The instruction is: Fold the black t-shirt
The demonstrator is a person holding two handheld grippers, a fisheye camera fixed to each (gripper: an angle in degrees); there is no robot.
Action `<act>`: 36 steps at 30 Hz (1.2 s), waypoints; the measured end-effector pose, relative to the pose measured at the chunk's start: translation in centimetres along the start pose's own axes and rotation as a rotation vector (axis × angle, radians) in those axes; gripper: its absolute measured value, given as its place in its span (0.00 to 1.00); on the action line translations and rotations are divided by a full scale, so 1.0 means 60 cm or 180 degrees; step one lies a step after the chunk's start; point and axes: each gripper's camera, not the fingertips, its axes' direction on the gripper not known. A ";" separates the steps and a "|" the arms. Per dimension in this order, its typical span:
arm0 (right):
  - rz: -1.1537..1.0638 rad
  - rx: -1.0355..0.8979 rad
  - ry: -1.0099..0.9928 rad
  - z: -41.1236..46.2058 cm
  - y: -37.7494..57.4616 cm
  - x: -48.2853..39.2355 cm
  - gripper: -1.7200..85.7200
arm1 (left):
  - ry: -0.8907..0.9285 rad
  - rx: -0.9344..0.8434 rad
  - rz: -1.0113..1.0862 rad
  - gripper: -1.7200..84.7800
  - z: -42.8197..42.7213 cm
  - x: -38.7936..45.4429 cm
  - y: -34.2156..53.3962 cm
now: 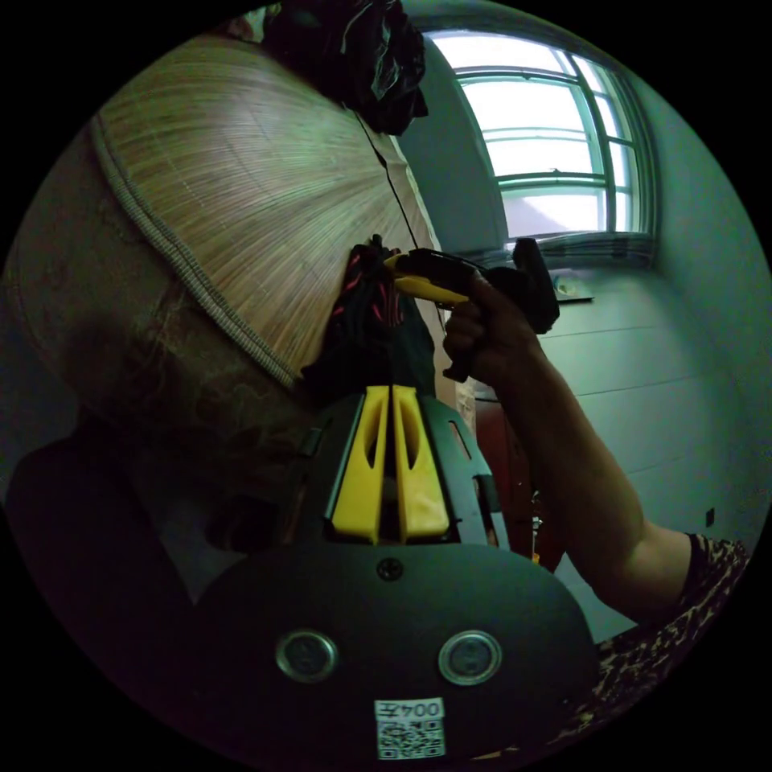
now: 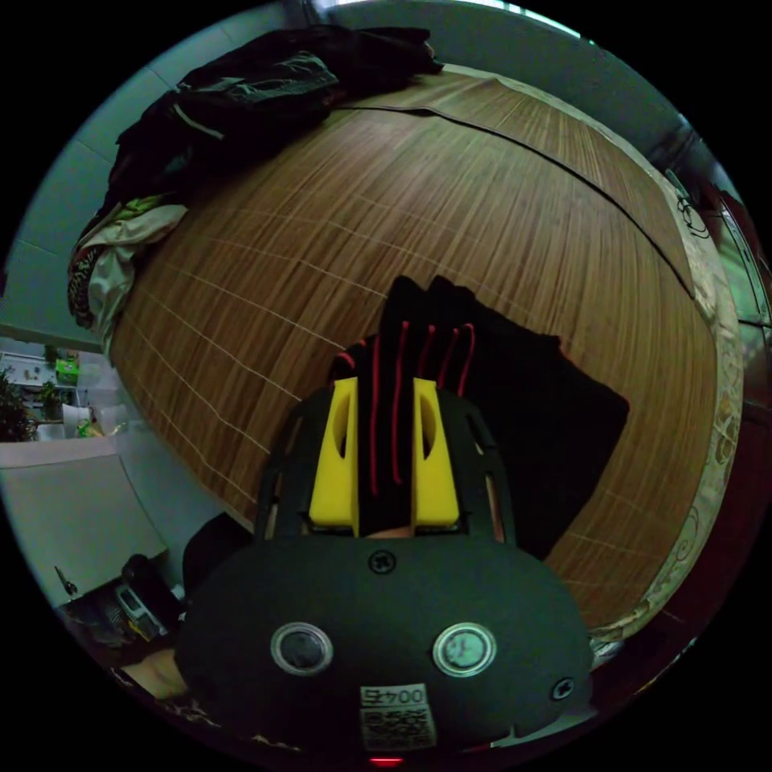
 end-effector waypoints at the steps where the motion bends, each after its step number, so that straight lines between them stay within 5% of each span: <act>1: 0.0024 -0.0035 0.0034 0.004 0.002 -0.002 0.13 | -0.0003 -0.0005 0.0023 0.03 0.003 0.004 0.003; 10: 0.0127 0.0293 0.0017 -0.002 0.078 -0.027 0.07 | -0.0281 0.0250 0.0392 0.03 0.013 0.075 0.028; 18: -0.0140 -0.0103 0.0092 0.060 0.141 -0.044 0.08 | -0.0645 0.0100 0.0097 0.03 0.061 0.080 0.059; 28: -0.0403 0.0611 0.0448 -0.036 0.338 0.024 0.11 | -0.1362 0.0419 0.0132 0.03 0.039 0.159 0.065; 36: -0.0118 0.0163 0.0186 0.066 0.596 0.138 0.07 | -0.1381 -0.0315 0.1468 0.02 0.216 0.332 0.035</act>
